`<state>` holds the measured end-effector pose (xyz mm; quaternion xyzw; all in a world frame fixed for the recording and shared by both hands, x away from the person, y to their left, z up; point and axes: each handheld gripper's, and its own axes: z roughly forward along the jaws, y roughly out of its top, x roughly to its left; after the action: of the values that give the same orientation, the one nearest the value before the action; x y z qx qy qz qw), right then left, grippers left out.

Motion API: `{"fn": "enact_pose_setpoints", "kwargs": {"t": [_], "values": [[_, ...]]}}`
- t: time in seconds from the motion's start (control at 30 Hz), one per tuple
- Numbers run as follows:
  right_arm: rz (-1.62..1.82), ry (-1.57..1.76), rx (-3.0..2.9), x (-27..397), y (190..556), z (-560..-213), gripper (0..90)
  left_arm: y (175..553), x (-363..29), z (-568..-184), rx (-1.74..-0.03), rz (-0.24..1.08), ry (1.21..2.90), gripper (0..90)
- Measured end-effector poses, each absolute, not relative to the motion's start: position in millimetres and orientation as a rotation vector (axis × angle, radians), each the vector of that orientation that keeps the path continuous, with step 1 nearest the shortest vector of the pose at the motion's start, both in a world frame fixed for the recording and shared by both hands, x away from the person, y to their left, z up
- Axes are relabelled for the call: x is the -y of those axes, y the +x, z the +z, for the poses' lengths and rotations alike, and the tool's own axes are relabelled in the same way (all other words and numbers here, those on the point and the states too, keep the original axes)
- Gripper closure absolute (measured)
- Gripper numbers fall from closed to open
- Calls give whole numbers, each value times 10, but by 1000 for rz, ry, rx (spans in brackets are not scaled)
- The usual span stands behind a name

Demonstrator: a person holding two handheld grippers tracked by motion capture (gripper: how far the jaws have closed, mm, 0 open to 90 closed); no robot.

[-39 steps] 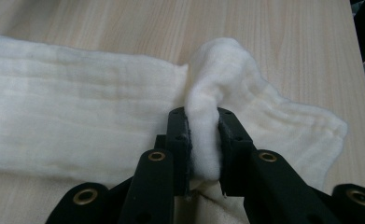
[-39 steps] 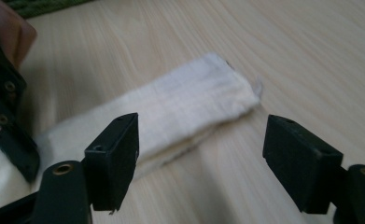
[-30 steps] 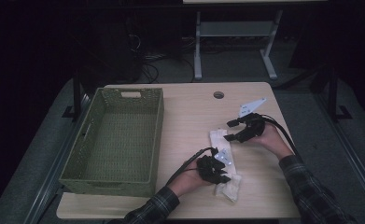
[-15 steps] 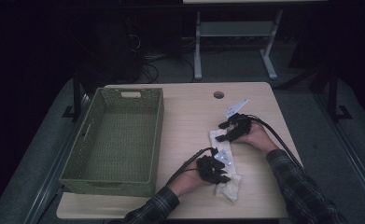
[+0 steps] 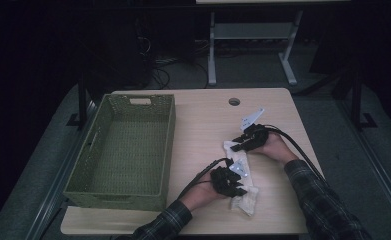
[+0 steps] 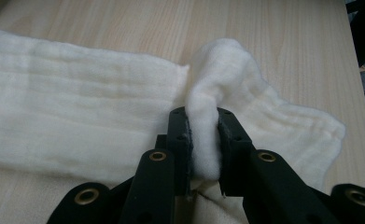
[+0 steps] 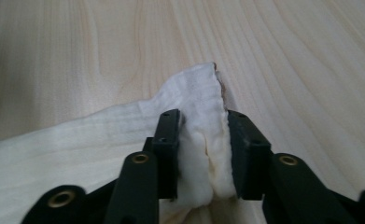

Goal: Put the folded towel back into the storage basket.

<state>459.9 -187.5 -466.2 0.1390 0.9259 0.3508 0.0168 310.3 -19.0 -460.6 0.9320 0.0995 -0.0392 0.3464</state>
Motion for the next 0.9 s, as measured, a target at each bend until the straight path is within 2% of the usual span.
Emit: {"fn": "enact_pose_setpoints", "kwargs": {"t": [0.1,0.2,0.5,0.9], "values": [[1090,446,-2885,1872,4594,-4662,765,3106,189,-4608,-263,-104,2416,778],[1069,472,-2887,1854,4577,-4650,781,3116,183,-4610,-274,-109,2411,790],[1075,492,-2883,1854,4586,-4601,786,3104,171,-4539,-278,-104,2399,813],[1142,480,-2853,1890,4576,-4210,785,3120,44,-4118,-312,-113,2325,814]]}}
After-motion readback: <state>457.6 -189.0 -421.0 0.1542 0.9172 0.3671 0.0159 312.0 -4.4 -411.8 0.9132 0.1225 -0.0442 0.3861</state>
